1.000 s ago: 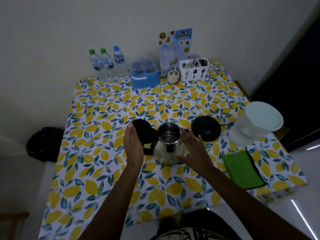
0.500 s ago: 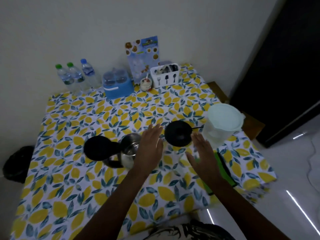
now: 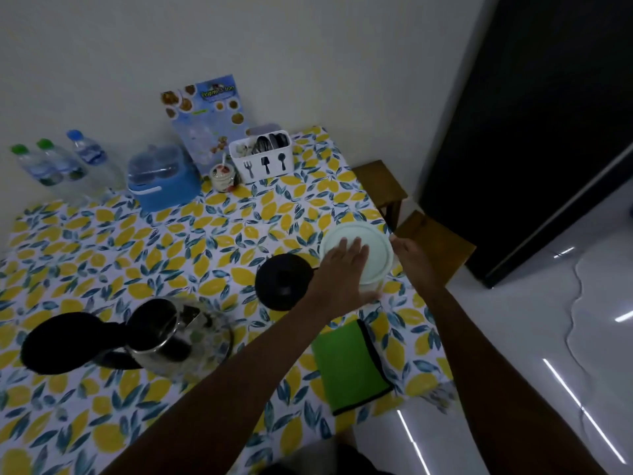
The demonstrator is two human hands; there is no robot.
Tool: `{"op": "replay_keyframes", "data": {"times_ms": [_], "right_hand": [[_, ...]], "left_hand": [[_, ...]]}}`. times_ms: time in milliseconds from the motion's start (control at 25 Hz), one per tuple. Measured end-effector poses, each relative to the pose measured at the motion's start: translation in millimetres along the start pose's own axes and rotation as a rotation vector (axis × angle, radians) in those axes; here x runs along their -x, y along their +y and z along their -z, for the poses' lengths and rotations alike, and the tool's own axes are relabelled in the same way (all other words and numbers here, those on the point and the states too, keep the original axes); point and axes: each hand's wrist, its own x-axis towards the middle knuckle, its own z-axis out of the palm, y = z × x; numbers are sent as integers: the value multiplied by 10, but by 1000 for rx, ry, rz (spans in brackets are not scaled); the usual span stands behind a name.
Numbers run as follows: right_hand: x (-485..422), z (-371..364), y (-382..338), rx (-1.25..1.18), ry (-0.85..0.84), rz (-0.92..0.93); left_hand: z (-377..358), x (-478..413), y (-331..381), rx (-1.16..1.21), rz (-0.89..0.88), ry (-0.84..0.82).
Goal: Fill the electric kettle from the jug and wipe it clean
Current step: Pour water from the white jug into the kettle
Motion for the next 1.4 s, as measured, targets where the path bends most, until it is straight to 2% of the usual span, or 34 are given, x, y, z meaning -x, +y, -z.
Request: {"op": "replay_keyframes", "data": {"times_ms": [80, 200, 360, 560, 760, 920, 1160, 1400], "right_hand": [[-126, 15, 34, -36, -98, -102], [-77, -76, 54, -203, -113, -257], [199, -277, -85, -283, -108, -185], [315, -591, -749, -307, -137, -180], [498, -1108, -1611, -103, -216, -52], [751, -1430, -2109, 26, -324, 115], [987, -1761, -2514, 185, -348, 242], [1073, -1863, -2700, 468, -414, 359]], "left_hand": [[-96, -10, 30, -131, 12, -23], [-107, 3, -26, -130, 55, -23], [46, 248, -168, -66, 96, -25], [528, 759, -360, -55, 224, 116], [846, 1408, -591, -7, 444, 204], [935, 1772, -846, 130, 575, 294], [828, 2035, -1074, 273, 620, 399], [719, 2180, -1048, 486, 630, 558]]}}
